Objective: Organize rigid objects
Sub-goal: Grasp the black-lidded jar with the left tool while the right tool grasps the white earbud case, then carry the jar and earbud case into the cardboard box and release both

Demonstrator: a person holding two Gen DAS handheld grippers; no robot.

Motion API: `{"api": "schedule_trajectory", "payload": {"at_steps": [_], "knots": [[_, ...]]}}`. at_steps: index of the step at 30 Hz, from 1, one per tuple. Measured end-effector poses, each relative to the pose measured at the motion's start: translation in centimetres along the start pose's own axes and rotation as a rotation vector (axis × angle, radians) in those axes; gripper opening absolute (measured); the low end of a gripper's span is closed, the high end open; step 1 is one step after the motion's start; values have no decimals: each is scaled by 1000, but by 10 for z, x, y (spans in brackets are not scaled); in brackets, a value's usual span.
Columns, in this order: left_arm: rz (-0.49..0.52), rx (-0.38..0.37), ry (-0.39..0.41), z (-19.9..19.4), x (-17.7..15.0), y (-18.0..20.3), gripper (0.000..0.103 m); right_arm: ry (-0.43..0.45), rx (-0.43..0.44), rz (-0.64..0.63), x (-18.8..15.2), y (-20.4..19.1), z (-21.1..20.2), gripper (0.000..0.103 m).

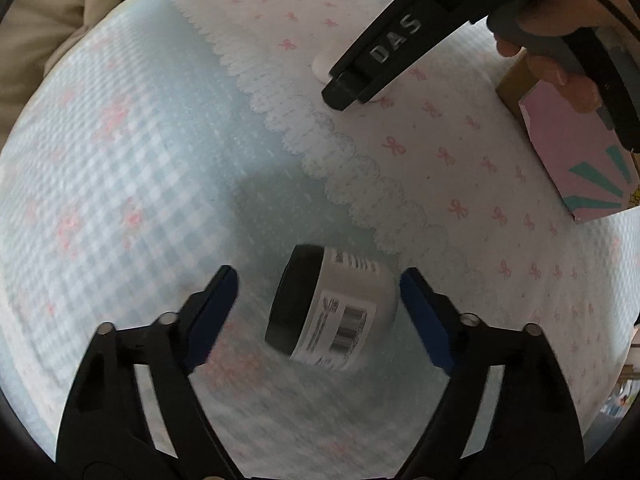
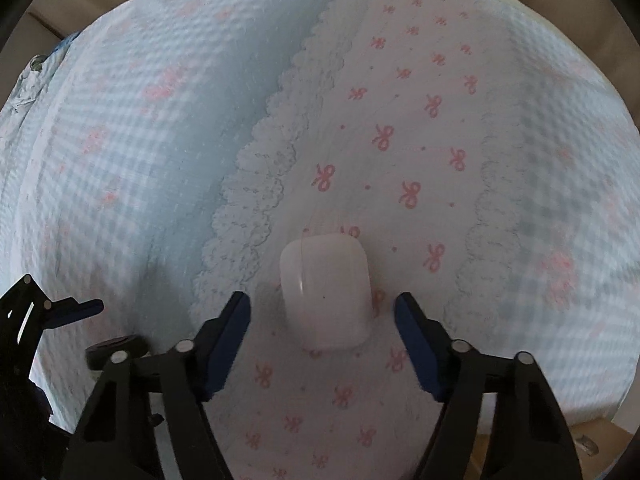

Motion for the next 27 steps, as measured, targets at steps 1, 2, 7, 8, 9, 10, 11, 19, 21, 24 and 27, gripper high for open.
{"api": "schedule_trajectory", "payload": {"at_steps": [1, 2, 7, 8, 9, 10, 11, 19, 21, 24, 27], "knots": [[2, -6, -6, 2, 0, 1, 70, -5, -5, 2, 0, 0, 3, 64], [4, -12, -9, 4, 1, 3, 62, -8, -10, 2, 0, 0, 5, 63], [19, -19, -13, 10, 1, 11, 53, -11, -68, -19, -1, -2, 8, 42], [14, -21, -15, 10, 0, 11, 52, -6, -73, -23, -1, -3, 7, 42], [7, -23, -15, 10, 0, 10, 52, -4, -79, -24, -2, -4, 7, 42], [0, -24, -15, 10, 0, 10, 52, -4, -81, -22, -3, -4, 7, 42], [-4, -23, -15, 7, 0, 5, 52, -2, -81, -16, -3, -5, 6, 42], [-82, -15, 3, -10, -10, -9, 48, 31, -45, 62, -10, -9, -12, 41], [-108, -25, 5, -16, -14, -16, 47, 40, -37, 84, -15, -4, -21, 41], [-152, -31, 21, -27, -19, -18, 47, 58, -29, 114, -23, -7, -38, 41], [-218, -47, 45, -45, -26, -29, 47, 83, -32, 131, -35, -12, -61, 41]]}}
Point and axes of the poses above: each gripper's, at about its wrist camera, not at the fingertips, and z roughly the way its jaws point, y to its right, x to its top, the point moved 5 cm from there along z, roughly the way its jaws point, and after that the axes turned 5 degrees about -z, right-handed, at the moved point
